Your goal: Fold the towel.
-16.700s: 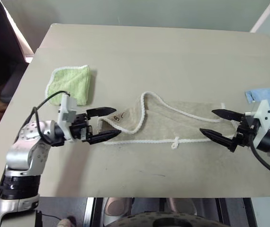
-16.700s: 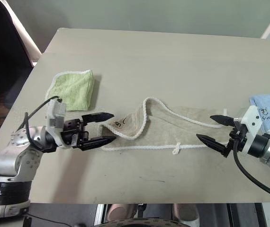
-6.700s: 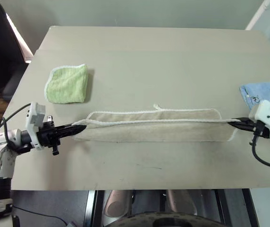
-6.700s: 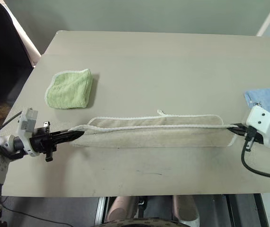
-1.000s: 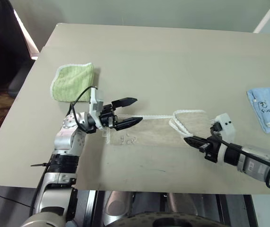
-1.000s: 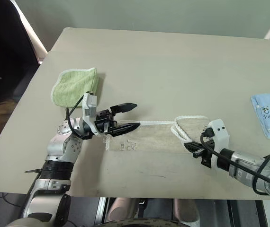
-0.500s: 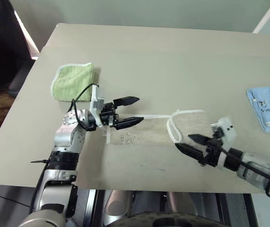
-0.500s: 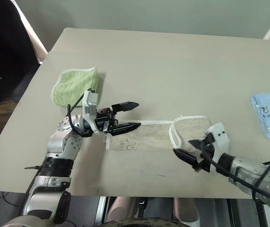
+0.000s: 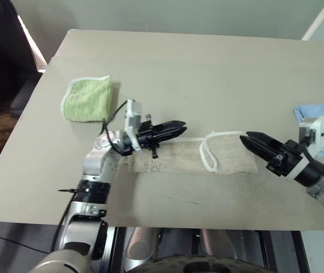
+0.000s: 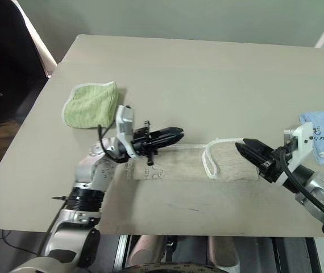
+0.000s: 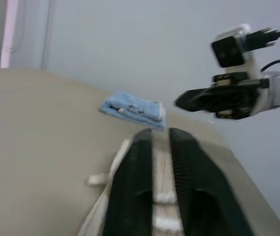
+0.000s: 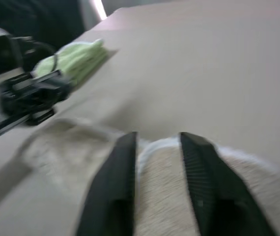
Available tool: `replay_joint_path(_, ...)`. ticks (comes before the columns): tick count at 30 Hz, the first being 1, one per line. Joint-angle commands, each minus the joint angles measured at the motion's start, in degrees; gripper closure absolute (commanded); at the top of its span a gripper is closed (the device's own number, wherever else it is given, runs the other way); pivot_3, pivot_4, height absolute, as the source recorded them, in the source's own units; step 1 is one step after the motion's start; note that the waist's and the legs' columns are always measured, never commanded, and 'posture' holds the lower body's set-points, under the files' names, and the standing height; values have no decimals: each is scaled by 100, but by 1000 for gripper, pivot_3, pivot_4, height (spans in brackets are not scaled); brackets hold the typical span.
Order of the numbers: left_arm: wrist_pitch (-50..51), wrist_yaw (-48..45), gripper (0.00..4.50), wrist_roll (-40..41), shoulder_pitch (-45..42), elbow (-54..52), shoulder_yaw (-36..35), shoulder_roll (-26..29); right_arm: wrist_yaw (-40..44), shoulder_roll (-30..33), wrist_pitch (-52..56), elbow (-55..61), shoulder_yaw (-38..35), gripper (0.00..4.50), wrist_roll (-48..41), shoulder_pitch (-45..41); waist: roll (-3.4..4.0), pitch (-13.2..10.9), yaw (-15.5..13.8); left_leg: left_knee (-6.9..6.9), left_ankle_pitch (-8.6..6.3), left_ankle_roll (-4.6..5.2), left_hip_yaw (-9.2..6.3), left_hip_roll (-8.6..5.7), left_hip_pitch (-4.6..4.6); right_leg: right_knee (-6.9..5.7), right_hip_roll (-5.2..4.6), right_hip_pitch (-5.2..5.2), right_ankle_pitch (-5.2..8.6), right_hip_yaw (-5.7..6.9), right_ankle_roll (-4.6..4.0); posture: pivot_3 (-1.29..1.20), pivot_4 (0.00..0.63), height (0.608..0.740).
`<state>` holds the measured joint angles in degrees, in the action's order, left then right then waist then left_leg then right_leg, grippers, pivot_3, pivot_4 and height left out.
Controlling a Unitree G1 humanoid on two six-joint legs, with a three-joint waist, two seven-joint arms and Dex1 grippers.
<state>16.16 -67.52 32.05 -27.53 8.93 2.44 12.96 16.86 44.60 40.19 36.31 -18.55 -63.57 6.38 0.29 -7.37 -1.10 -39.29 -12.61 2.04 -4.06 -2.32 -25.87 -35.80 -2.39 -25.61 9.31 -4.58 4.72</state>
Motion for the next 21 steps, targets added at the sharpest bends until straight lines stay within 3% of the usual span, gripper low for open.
replay_joint_path(1, -218, 406, 4500, -180, -166, -297, 143, -270, 244, -193, -342, -134, 219, 4465, 633, -179, 0, 0, -1, 1, 2, 2, -1, 1, 0, 0, 0, 0, -2, 1, -1, 0, 150, 728)
replay_joint_path(7, -651, 842, 4500, -985, -326, -15, 808, -708, 263, -722, -694, -673, 718, 4465, 1624, -539, 1, -1, 8, 2, 4, 4, 3, 1, 5, 0, 0, 3, -15, 0, 24, 0, 150, 728)
replay_joint_path(12, -399, 576, 4500, -974, -552, 284, 1109, -890, 186, -1014, -952, -1244, 934, 4465, 2472, -719, 1, -1, 5, 1, 5, 6, 2, 0, 8, 1, -1, 8, -25, 0, 31, 0, 150, 728)
replay_joint_path(21, 340, -138, 4500, -1343, -783, 822, 1914, -543, 197, -1670, -1092, -1651, 1212, 4465, 3180, -792, 4, -1, 7, 4, 1, 0, 1, 2, 15, 2, -1, 10, -62, 2, -20, 0, 150, 728)
